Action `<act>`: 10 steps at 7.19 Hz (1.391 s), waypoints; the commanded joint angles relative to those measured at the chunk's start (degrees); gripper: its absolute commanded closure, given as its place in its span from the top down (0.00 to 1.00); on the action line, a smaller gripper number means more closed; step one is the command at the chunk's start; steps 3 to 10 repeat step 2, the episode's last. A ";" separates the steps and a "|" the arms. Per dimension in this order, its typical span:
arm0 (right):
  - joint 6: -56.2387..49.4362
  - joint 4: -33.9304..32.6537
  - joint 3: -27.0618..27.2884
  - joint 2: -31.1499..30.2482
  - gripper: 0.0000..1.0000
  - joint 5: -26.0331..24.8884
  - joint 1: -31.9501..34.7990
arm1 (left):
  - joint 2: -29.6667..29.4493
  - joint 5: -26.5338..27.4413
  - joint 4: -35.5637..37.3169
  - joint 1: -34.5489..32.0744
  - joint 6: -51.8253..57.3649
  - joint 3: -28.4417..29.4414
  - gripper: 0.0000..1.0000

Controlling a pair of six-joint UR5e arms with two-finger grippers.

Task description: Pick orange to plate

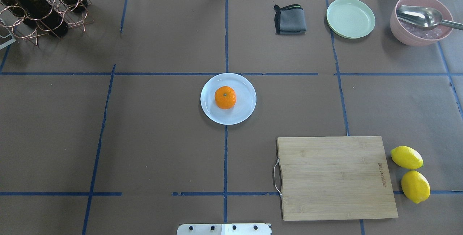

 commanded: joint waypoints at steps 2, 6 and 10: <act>0.00 0.00 -0.40 0.04 1.00 0.00 -0.03 | 0.00 0.00 0.02 0.04 0.00 0.06 1.00; 0.00 0.00 -0.40 0.04 1.00 0.00 -0.03 | 0.00 0.00 0.02 0.04 0.00 0.06 1.00; 0.00 0.00 -0.40 0.04 1.00 0.00 -0.03 | 0.00 0.00 0.02 0.04 0.00 0.06 1.00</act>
